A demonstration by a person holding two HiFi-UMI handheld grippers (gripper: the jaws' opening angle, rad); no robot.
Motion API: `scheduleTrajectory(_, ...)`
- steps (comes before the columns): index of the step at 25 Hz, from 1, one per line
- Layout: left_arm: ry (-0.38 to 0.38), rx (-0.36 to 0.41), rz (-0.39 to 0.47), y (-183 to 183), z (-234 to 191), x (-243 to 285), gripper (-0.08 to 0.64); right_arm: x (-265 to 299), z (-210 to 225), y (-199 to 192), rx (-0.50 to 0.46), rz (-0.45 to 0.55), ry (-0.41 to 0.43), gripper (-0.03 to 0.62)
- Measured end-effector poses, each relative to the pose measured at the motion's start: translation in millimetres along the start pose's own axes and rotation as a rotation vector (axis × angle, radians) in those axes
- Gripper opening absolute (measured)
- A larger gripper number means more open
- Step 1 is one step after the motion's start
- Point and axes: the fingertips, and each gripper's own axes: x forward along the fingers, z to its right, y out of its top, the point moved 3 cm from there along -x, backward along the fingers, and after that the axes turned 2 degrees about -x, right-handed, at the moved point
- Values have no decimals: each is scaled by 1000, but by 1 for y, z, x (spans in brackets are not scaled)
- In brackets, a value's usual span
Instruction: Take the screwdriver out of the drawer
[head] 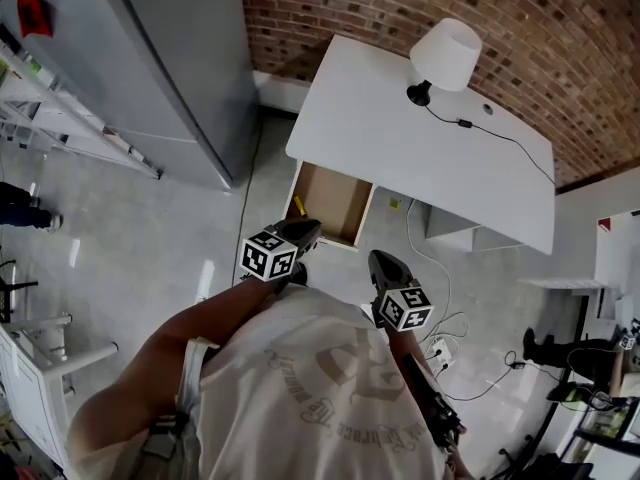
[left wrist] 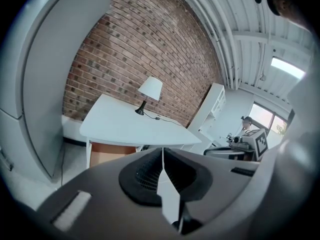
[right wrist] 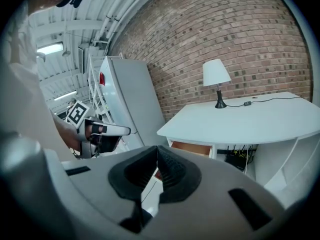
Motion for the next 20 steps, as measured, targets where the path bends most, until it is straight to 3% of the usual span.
scheduleTrajectory(11,-38,5,-34,23,-33,21,15,35,15,19,21,-16,-48,6)
scheduleTrajectory(20,2,-21,-33,25,-56,6,14,57,8,23,2,-46,-26,6)
